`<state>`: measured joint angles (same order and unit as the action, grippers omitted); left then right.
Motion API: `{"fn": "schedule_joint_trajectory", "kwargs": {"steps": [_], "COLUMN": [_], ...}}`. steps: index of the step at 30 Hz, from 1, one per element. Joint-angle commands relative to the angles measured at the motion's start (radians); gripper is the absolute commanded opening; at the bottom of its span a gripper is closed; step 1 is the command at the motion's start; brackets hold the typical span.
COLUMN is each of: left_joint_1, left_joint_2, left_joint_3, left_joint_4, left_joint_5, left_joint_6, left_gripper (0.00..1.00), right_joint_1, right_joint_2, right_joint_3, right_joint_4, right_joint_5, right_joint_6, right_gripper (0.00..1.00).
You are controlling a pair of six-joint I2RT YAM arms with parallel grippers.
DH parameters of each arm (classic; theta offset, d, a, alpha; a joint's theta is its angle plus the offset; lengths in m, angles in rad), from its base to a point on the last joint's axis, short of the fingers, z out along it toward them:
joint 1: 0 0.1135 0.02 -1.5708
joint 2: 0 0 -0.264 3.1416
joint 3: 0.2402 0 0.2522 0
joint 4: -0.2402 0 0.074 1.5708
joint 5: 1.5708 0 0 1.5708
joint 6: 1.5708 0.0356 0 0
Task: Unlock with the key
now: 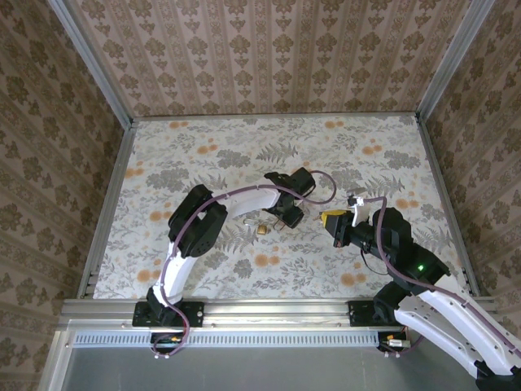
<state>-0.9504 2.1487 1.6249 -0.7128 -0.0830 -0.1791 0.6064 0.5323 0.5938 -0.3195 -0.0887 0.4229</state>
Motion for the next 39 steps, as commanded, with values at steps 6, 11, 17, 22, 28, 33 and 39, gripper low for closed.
{"fn": "schedule_joint_trajectory", "kwargs": {"steps": [6, 11, 17, 22, 28, 33, 39], "left_joint_1": [0.009, 0.011, 0.013, 0.016, 0.015, -0.009, -0.086], "left_joint_2": [-0.002, -0.034, -0.168, -0.325, -0.503, -0.657, -0.845], "left_joint_3": [-0.019, -0.057, -0.170, -0.307, -0.472, -0.647, -0.894], "left_joint_4": [-0.028, -0.020, 0.097, 0.263, 0.486, 0.701, 1.006], "left_joint_5": [0.006, -0.019, -0.048, -0.073, -0.073, -0.058, -0.048], "left_joint_6": [0.008, 0.019, 0.055, 0.102, 0.153, 0.209, 0.305], "left_gripper": [0.40, 0.36, 0.33, 0.32, 0.31, 0.32, 0.35], "right_joint_1": [-0.005, -0.005, -0.005, -0.007, -0.008, -0.010, -0.010], "right_joint_2": [-0.015, -0.012, -0.005, 0.018, 0.062, 0.086, 0.124], "right_joint_3": [-0.010, 0.000, 0.010, 0.029, 0.058, 0.090, 0.104], "right_joint_4": [-0.010, -0.016, -0.028, -0.032, -0.008, 0.003, 0.069], "right_joint_5": [0.010, 0.010, 0.017, 0.027, 0.027, 0.013, -0.045], "right_joint_6": [0.008, 0.009, 0.011, 0.008, 0.008, 0.016, 0.065], "right_gripper": [0.00, 0.00, 0.00, 0.00, 0.00, 0.00, 0.00]}}
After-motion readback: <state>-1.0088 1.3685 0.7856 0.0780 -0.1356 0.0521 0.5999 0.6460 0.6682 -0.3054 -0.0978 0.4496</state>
